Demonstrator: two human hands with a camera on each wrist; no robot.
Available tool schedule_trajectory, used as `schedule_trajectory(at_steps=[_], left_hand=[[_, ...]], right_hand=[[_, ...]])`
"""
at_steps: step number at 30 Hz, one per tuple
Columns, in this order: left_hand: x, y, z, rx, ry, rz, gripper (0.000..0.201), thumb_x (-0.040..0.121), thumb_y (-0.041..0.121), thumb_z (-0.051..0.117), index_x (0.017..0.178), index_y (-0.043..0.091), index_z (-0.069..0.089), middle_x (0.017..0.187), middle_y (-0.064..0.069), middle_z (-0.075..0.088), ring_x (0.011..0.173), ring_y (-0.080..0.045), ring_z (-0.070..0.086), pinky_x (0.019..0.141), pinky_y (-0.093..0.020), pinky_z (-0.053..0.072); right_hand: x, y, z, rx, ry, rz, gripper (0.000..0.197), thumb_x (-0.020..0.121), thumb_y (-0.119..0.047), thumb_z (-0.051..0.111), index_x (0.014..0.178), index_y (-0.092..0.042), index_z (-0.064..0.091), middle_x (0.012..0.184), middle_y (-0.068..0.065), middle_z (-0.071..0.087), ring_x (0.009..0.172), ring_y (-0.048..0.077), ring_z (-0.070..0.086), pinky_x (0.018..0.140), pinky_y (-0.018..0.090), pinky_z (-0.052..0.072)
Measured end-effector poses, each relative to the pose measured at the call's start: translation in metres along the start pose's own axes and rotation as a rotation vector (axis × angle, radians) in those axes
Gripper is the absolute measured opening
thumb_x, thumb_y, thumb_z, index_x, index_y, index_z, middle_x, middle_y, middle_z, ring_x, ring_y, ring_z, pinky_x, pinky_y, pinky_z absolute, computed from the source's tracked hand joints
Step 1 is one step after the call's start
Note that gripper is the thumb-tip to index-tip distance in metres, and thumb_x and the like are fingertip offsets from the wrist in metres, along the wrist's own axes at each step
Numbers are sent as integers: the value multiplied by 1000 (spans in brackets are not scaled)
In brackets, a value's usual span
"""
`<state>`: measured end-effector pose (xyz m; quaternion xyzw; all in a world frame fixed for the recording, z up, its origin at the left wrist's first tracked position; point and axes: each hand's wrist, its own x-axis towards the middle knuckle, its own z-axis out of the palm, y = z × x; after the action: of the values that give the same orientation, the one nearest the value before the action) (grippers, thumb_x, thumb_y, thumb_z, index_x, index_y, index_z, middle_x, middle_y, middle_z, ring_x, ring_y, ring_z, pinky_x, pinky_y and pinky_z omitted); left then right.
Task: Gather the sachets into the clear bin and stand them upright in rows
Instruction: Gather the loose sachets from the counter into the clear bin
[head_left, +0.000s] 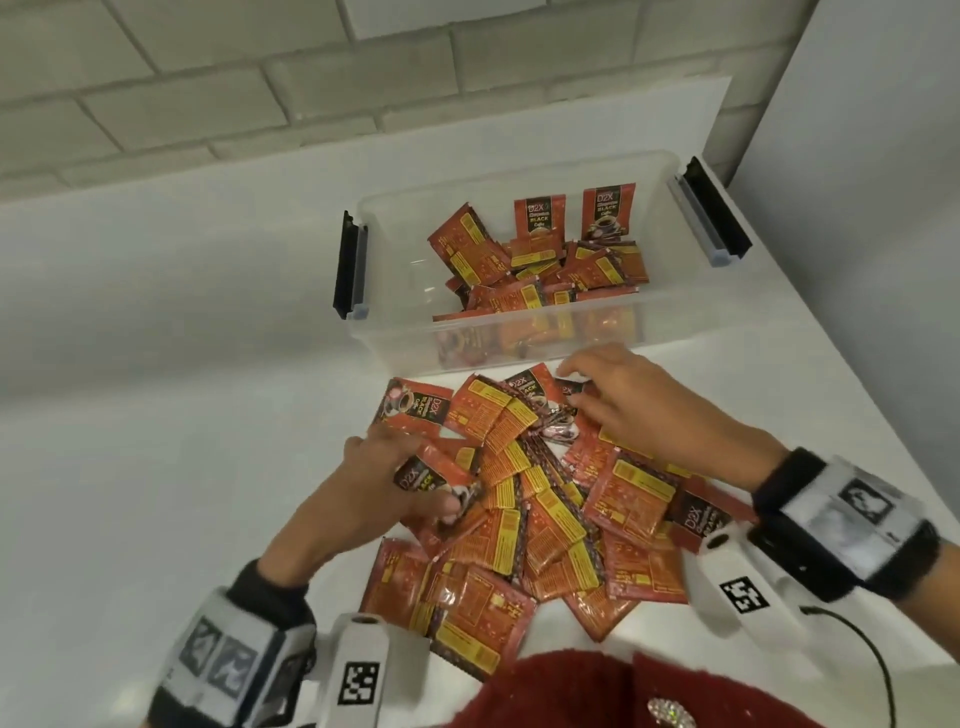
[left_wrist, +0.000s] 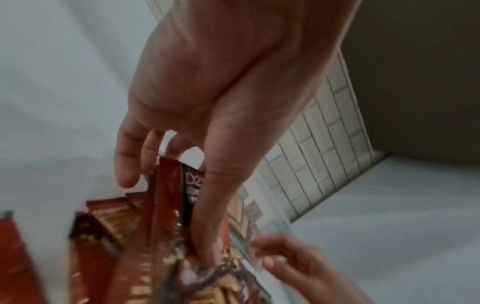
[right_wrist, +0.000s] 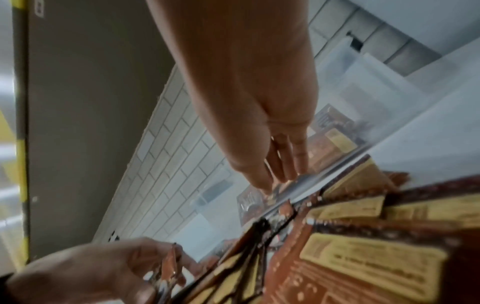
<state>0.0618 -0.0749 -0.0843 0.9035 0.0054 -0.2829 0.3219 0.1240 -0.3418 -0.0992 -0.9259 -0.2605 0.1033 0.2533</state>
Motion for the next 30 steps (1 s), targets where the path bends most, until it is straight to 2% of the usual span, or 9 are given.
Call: schedule_trajectory(at_steps=[3, 5, 7, 14, 17, 21, 24, 26, 30], left_hand=[[6, -4, 16, 130, 40, -37, 44, 71, 59, 72, 110, 43, 58, 126, 16, 33, 124, -19, 27, 107, -42, 31], [8, -4, 17, 77, 64, -12, 60, 57, 77, 65, 107, 45, 58, 129, 13, 39, 124, -22, 36, 106, -47, 36], [9, -7, 17, 62, 103, 7, 72, 43, 86, 59, 102, 46, 59, 130, 9, 44, 121, -25, 43, 102, -49, 41], [16, 0, 13, 114, 97, 166, 59, 69, 52, 77, 122, 38, 57, 130, 22, 27, 131, -14, 21, 112, -39, 22], [18, 3, 7, 90, 72, 209, 53, 60, 62, 69, 108, 46, 51, 119, 24, 43, 120, -13, 37, 108, -38, 28], [20, 2, -2, 32, 130, 163, 49, 58, 65, 73, 99, 45, 58, 108, 6, 53, 102, -16, 53, 90, -37, 47], [13, 3, -15, -152, 174, 156, 40, 66, 45, 77, 101, 40, 59, 104, 13, 62, 89, -4, 64, 71, -19, 53], [9, 2, -22, -239, 189, 145, 38, 66, 42, 74, 100, 38, 59, 101, 11, 67, 87, -4, 68, 68, -21, 56], [7, 3, -26, -354, 285, 126, 39, 63, 44, 75, 94, 25, 60, 93, 5, 71, 84, -13, 70, 71, -29, 57]], right_hand=[[19, -8, 16, -120, -159, -131, 49, 101, -16, 48, 147, -20, 32, 147, 1, 41, 133, 15, 35, 113, 26, 23], [29, -10, 24, -218, -196, -164, 60, 100, -18, 50, 152, -22, 19, 140, 6, 46, 127, 19, 36, 104, 36, 38], [32, -8, 26, -305, -218, -117, 68, 98, -25, 53, 153, -20, 14, 137, 6, 42, 125, 19, 32, 101, 34, 36], [28, -8, 19, -442, -261, 82, 50, 93, -43, 55, 123, -6, 42, 126, 10, 36, 122, 25, 28, 100, 38, 31], [25, -13, 11, -315, -187, 99, 36, 93, -34, 59, 113, -10, 40, 124, 9, 40, 115, 21, 34, 94, 33, 35], [3, -10, -27, 158, -217, 239, 31, 94, -24, 61, 106, -23, 32, 94, -4, 63, 80, 6, 61, 65, 25, 46], [-30, -6, -38, 139, -416, 304, 44, 90, -33, 64, 126, -25, 39, 116, -5, 62, 100, 13, 63, 86, 34, 51], [-51, -5, -29, 57, -440, 311, 58, 90, -33, 64, 139, -23, 36, 131, -5, 47, 118, 14, 51, 100, 29, 42], [-70, -2, -10, 51, -330, 305, 59, 89, -39, 63, 138, -25, 34, 115, -15, 31, 105, 7, 43, 89, 20, 39]])
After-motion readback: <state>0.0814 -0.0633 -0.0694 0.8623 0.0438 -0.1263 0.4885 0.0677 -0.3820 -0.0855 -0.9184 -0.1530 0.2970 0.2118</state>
